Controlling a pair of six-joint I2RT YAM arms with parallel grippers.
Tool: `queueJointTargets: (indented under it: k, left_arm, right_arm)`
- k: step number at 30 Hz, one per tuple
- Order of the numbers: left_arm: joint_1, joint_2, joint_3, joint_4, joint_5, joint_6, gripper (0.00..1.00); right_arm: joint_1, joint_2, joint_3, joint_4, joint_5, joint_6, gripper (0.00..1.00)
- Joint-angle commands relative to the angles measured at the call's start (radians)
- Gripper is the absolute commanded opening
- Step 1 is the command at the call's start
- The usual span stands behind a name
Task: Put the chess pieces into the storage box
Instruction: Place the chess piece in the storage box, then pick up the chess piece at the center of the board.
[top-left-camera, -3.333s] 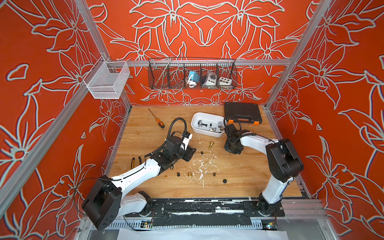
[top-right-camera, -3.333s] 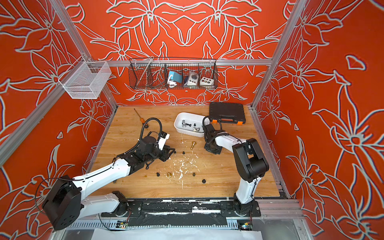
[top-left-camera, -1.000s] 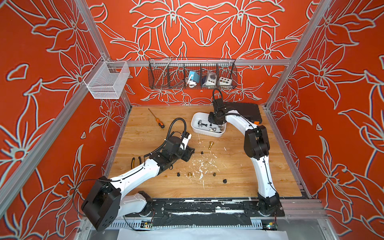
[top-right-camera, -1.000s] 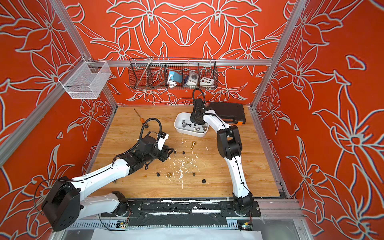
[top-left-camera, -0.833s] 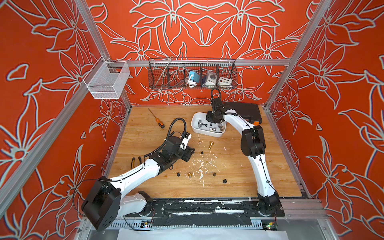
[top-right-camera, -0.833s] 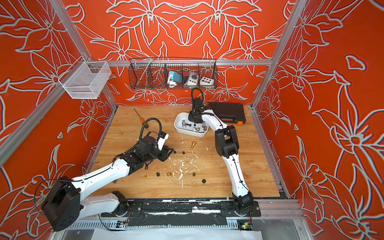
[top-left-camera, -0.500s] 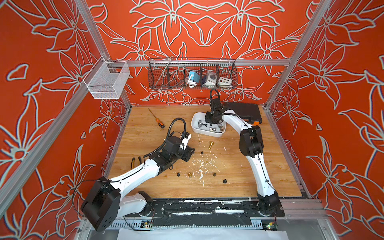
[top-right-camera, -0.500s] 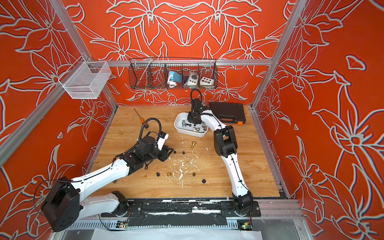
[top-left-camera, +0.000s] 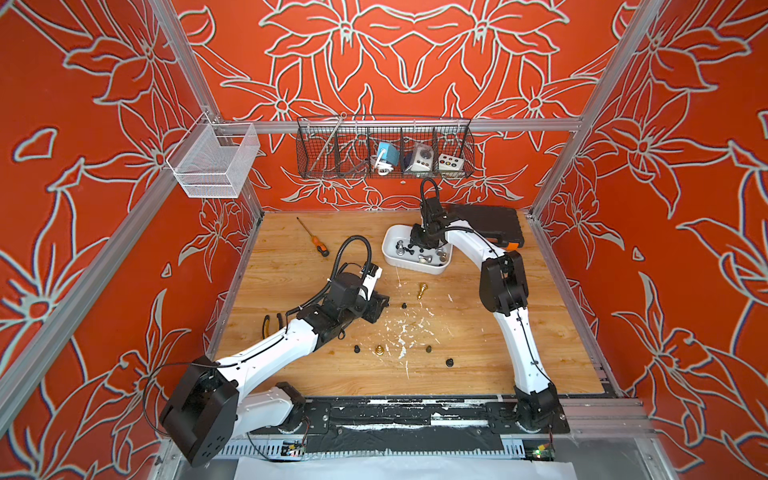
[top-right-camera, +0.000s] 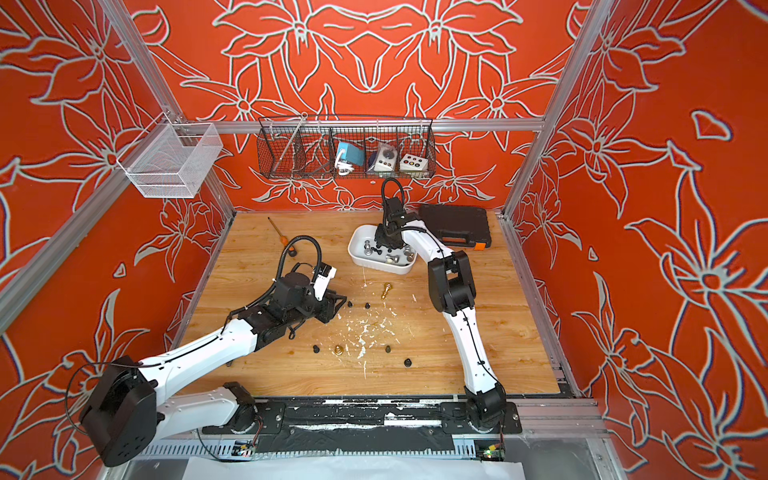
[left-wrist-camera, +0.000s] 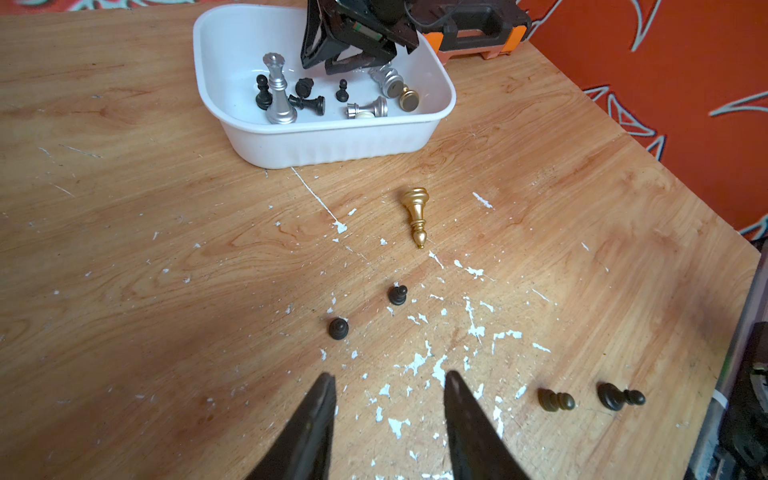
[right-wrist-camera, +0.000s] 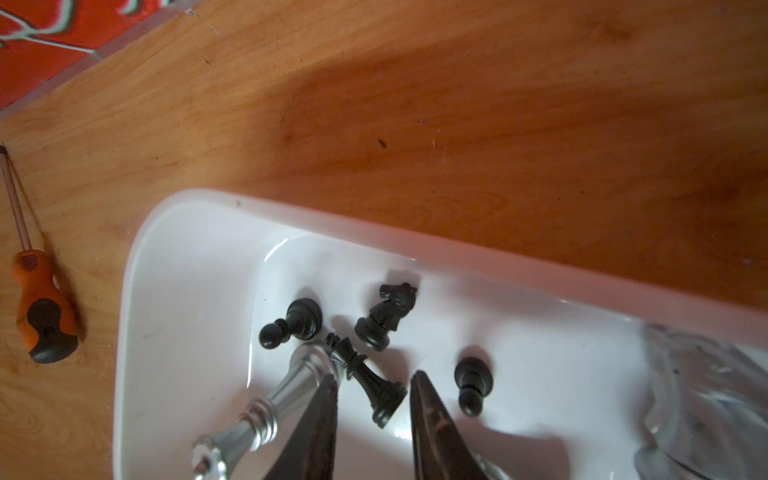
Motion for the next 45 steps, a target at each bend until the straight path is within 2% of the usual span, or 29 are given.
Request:
queueJointTargets:
  k: [1,10,17,24,39,40,45]
  left_arm:
    - [0.008,-0.018,-0.016,-0.003,0.002,-0.009,0.44]
    - [0.010,-0.017,-0.009,-0.014,-0.009,-0.009,0.45]
    - [0.010,-0.016,0.004,-0.039,-0.026,-0.002,0.47]
    - [0.010,0.006,0.027,-0.071,-0.052,-0.001,0.50]
    - [0.012,0.157,0.106,-0.134,-0.059,-0.045,0.51]
    - [0.010,0.170,0.113,-0.139,-0.058,-0.046,0.51]
    - [0.011,0.245,0.157,-0.164,-0.035,-0.047,0.51]
  right_arm:
    - [-0.005,-0.089,-0.056,0.050,0.021,-0.015,0.32]
    - [-0.004,-0.216,-0.259,0.160,0.041,-0.037,0.33]
    - [-0.004,-0.388,-0.447,0.256,0.064,-0.069,0.33]
    - [-0.004,-0.628,-0.661,0.298,0.124,-0.159,0.34]
    - [-0.010,-1.146,-1.191,0.255,0.130,-0.158,0.35]
    - [-0.010,-1.178,-1.222,0.246,0.177,-0.140,0.35]
    - [-0.011,-1.359,-1.379,0.183,0.226,-0.139,0.36]
